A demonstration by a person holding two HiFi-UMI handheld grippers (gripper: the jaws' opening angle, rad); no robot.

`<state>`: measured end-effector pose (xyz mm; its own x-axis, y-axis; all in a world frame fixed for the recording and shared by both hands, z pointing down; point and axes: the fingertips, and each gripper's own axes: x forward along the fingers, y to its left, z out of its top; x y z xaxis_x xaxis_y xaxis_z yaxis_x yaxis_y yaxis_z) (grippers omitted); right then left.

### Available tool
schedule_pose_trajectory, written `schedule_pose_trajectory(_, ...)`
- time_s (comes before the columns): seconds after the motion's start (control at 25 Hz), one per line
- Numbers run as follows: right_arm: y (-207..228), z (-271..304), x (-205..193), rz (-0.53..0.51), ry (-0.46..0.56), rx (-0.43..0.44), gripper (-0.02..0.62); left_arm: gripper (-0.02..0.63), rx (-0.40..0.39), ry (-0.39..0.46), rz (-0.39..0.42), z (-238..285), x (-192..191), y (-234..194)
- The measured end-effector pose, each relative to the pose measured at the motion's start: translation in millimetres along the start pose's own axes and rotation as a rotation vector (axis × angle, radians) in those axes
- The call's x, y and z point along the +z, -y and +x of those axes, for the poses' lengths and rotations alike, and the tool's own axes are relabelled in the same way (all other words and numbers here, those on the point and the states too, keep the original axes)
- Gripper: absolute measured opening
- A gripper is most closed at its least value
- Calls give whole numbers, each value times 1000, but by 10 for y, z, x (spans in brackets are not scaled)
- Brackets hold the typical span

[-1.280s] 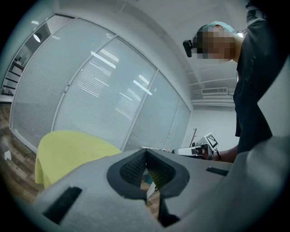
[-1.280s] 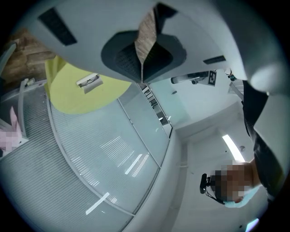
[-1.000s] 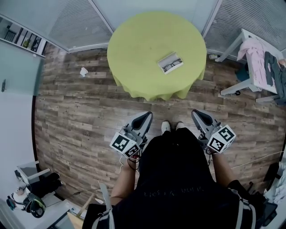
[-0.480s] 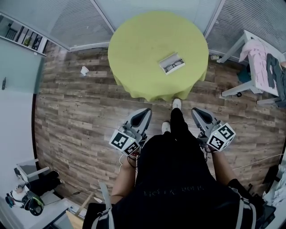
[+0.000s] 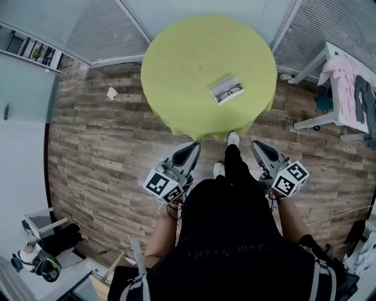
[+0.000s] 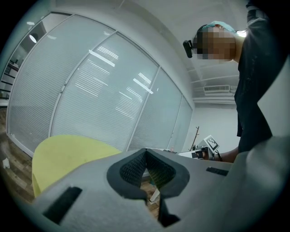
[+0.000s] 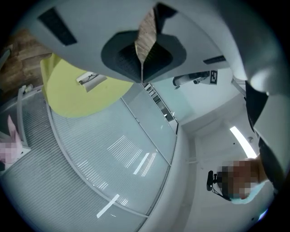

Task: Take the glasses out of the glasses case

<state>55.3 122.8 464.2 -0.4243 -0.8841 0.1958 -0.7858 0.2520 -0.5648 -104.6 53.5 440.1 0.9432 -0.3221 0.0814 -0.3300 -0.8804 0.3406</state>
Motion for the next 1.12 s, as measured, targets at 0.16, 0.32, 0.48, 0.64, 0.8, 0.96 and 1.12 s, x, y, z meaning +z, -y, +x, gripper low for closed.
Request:
schedule_pose_trajectory(0.16, 177, 158, 130, -14, -25, 6, 31, 12, 8, 1, 1, 229, 110, -141)
schedule_pose_trajectory(0.32, 412, 352, 286, -4, -39, 15, 31, 12, 13, -13, -1, 471, 176, -302)
schedule_pose_trajectory(0.48, 630, 534, 462, -11, -63, 33, 31, 12, 22, -24, -6, 727, 250, -439)
schedule_pose_trajectory(0.64, 873, 728, 603, -21, -85, 55, 31, 12, 39, -34, -5, 956, 308, -579)
schedule_pose_trajectory(0.8, 1024, 918, 668, -54, -132, 82, 31, 12, 74, -39, -14, 1081, 329, -714)
schedule_pose_trajectory(0.96, 1134, 1089, 695, -86, -184, 125, 31, 12, 112, -36, -15, 1188, 341, -800)
schedule_pose_trajectory(1.12, 1223, 1209, 662, -136, -228, 162, 29, 12, 148, -13, -18, 1241, 374, -853)
